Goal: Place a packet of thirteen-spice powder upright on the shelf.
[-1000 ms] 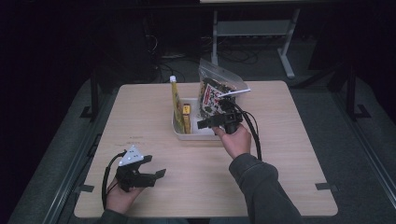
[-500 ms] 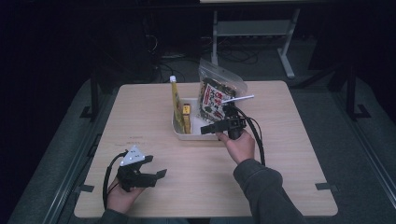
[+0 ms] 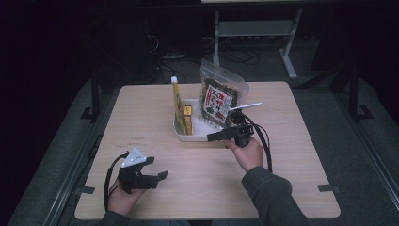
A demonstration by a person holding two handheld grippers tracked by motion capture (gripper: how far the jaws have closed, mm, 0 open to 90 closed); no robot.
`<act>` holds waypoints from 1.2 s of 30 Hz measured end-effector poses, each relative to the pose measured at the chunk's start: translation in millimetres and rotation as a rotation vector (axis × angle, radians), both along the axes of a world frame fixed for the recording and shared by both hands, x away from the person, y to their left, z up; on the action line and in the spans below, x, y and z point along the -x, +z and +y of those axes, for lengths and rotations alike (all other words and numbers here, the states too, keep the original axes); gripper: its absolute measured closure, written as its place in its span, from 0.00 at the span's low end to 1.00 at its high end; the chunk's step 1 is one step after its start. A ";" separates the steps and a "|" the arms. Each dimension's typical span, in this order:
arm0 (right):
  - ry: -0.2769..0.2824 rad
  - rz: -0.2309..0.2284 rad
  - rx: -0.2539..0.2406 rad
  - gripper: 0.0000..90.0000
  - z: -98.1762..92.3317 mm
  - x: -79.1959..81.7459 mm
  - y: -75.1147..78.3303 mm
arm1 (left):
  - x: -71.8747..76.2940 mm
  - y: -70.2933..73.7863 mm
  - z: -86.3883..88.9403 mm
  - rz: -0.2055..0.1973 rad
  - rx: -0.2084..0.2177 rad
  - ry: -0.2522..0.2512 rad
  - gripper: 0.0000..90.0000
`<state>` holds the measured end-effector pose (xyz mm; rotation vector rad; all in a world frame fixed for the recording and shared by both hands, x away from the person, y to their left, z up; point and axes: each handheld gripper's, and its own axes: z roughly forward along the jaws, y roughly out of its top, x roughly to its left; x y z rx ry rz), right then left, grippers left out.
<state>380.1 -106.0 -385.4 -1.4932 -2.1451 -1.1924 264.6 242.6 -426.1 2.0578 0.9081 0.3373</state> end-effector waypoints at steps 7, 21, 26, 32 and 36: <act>-0.010 0.009 -0.010 0.46 -13.6 4.9 -6.7 | -0.2 -0.2 -0.3 0.000 -0.002 0.000 0.24; -0.029 0.015 -0.025 0.45 -39.3 13.8 -14.8 | -0.4 -0.5 -0.3 0.000 -0.003 -0.001 0.24; -0.022 0.019 -0.017 0.45 -47.7 17.3 -18.5 | -0.5 -0.6 -0.4 0.001 -0.002 -0.001 0.24; -0.028 0.025 -0.038 0.45 -59.7 23.0 -20.3 | -0.4 -0.7 -0.7 0.001 -0.006 -0.001 0.24; -0.034 0.034 -0.053 0.45 -67.9 26.7 -23.8 | -0.6 -1.1 -1.8 0.001 -0.008 -0.004 0.24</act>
